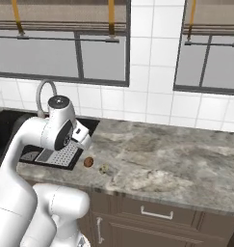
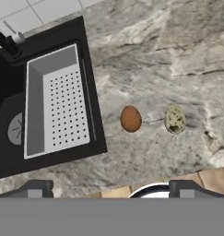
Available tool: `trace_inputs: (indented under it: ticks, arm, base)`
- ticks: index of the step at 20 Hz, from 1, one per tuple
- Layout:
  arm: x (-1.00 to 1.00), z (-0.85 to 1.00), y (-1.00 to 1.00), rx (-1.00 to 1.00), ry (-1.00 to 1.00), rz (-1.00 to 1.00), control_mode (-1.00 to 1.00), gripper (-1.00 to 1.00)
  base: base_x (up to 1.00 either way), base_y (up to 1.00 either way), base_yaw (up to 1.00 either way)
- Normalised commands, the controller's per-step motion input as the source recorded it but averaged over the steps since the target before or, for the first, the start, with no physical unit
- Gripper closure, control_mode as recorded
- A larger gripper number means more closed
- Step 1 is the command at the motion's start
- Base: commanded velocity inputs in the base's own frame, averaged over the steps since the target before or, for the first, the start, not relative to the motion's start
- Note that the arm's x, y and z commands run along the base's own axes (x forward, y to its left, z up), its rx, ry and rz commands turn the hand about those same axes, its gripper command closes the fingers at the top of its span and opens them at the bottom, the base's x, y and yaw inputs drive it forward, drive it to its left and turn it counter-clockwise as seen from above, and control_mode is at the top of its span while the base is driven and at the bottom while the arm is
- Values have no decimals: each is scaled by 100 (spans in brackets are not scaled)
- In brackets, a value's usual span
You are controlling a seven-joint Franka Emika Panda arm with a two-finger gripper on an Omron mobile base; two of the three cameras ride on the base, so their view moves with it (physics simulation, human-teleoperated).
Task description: Gather the eggs and milk located in the vicinity of the sink area and place them right next to the bowl.
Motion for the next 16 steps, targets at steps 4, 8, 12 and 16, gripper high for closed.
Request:
trace_inputs:
  ticks: [4, 8, 12, 16]
  arm:
    - [0, 0, 0, 0, 0, 0, 100, -100]
    - [0, 0, 0, 0, 0, 0, 100, -100]
    - [0, 0, 0, 0, 0, 0, 100, -100]
    - [0, 0, 0, 0, 0, 0, 100, -100]
  base:
    - [79, -1, -20]
    - [0, 2, -1]
    - [0, 0, 0]
    - [0, 0, 0]
